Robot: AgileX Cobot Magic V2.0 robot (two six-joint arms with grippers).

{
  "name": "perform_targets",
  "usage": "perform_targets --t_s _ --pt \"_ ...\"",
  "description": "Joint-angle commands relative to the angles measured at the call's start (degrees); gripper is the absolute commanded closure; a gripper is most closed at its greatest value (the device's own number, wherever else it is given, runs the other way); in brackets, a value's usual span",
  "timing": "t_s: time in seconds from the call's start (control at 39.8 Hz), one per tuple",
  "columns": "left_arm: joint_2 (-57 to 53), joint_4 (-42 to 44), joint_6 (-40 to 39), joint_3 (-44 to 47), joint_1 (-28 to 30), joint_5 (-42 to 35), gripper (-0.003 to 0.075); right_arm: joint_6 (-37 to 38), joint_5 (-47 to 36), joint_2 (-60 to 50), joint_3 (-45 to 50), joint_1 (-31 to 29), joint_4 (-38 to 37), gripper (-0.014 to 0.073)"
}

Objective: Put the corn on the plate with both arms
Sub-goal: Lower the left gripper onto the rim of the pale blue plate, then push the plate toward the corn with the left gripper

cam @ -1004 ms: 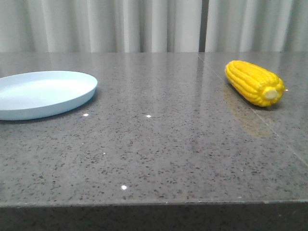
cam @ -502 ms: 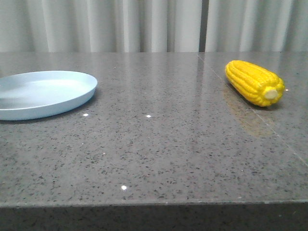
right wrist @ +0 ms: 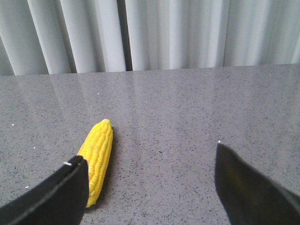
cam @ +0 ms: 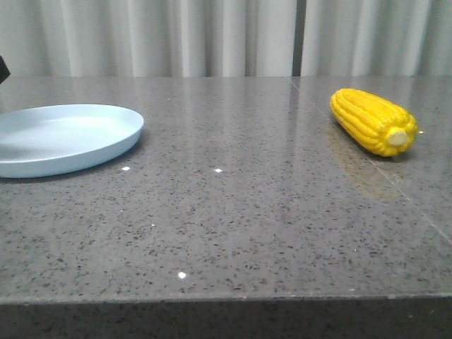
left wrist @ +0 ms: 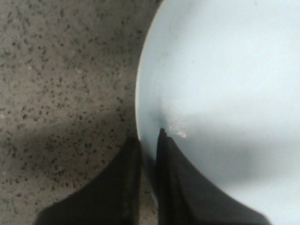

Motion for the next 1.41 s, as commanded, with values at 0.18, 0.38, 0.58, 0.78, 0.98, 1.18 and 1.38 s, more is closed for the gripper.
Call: perform_targets --t_s 0.18,0.38,0.58,0.78,0.98,1.18,1.38 --pt "-1.7 -5.8 0.4 -5.3 -1.5 -0.2 0.0741 -0.5 -4.8 0.9 -2.1 -0.4 0.1 0.0014" --pt "-1.6 -12.3 0.4 -13.2 -5.6 -0.2 0.0741 -0.5 -4.8 0.9 -2.1 -0.4 0.1 0.0014" --pt "1.1 -20.1 0.4 -15.7 -10.0 -4.1 0.0741 -0.5 -4.8 0.9 -2.1 -0.4 0.1 0.0014" --pt "6.4 -20.7 0.4 -15.7 -14.5 -4.6 0.0741 -0.5 -4.8 0.9 -2.1 -0.4 0.1 0.0014" --pt "9.6 -20.5 0.4 -15.7 -15.8 -4.8 0.0737 -0.5 -4.8 0.9 -2.1 -0.4 0.1 0.0014" --pt "10.3 -20.5 0.4 -15.7 -15.7 -4.8 0.0561 -0.5 -4.8 0.9 -2.1 -0.4 0.1 0.0014" --pt "8.8 -18.3 1.7 -15.7 -15.6 -5.9 0.026 -0.5 -4.8 0.9 -2.1 -0.4 0.1 0.0014"
